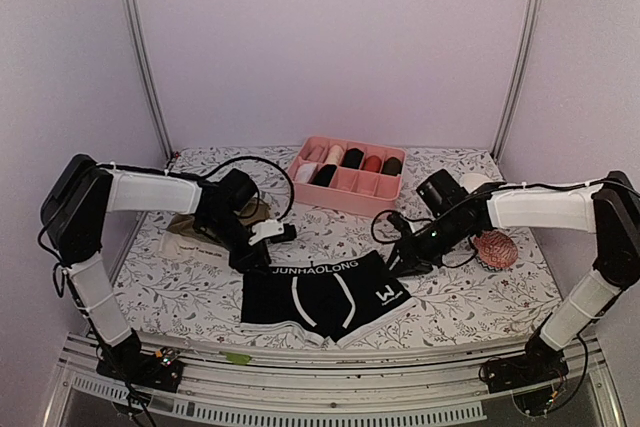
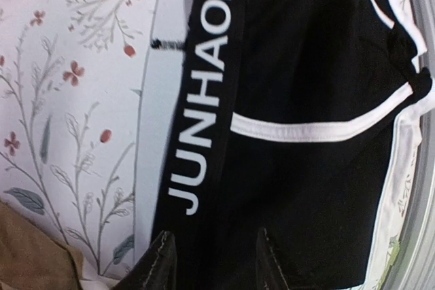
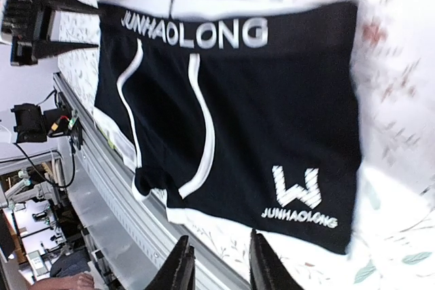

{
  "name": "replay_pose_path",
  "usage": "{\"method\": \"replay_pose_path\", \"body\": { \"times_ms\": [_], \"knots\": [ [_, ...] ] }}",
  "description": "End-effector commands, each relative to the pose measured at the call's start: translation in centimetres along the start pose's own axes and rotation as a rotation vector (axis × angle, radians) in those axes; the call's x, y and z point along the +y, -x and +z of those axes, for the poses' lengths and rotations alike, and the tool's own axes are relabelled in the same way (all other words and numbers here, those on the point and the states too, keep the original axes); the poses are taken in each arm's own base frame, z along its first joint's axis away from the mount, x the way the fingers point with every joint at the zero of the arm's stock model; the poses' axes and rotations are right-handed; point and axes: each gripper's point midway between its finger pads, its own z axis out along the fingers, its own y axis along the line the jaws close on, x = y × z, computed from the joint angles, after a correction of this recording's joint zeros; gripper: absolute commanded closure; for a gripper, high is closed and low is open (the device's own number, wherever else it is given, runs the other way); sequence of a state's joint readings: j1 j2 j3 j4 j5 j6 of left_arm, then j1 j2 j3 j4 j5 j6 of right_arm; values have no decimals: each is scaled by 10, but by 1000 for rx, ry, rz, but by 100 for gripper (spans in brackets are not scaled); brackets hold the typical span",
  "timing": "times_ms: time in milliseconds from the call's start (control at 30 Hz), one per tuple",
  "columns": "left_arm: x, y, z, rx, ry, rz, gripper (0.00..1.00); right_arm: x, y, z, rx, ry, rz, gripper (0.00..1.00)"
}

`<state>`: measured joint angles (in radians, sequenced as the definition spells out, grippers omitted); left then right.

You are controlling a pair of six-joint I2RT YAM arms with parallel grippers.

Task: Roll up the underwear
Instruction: Rotate the underwear at the center of the board.

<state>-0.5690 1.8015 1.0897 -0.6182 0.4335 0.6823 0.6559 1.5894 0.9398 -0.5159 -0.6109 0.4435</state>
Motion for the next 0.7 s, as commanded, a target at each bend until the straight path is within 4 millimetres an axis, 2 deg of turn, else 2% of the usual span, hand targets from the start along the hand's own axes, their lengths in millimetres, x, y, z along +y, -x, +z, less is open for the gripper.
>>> {"method": "replay_pose_path", "body": {
  "times_ms": [0,33,133,233,300,433,667],
  "knots": [
    [13,28,-16,-89,-6,-21,58,-20,61,-20,-138,-97,-46,64],
    [19,28,-16,-91,-4,-48,56,-30,69,-13,-127,-127,-40,61],
    [36,23,-20,-100,10,-126,53,-45,86,1,-98,-175,-47,56],
    [52,12,-27,-90,59,-202,51,-48,106,9,-98,-192,-53,54],
    [56,3,-29,-71,71,-247,50,-50,114,14,-98,-203,-55,54],
    [54,-13,-30,-40,74,-320,50,-59,120,23,-79,-222,-62,52],
    [38,-29,-23,-13,30,-392,53,-65,118,35,-33,-216,-98,53]
  ]
}}
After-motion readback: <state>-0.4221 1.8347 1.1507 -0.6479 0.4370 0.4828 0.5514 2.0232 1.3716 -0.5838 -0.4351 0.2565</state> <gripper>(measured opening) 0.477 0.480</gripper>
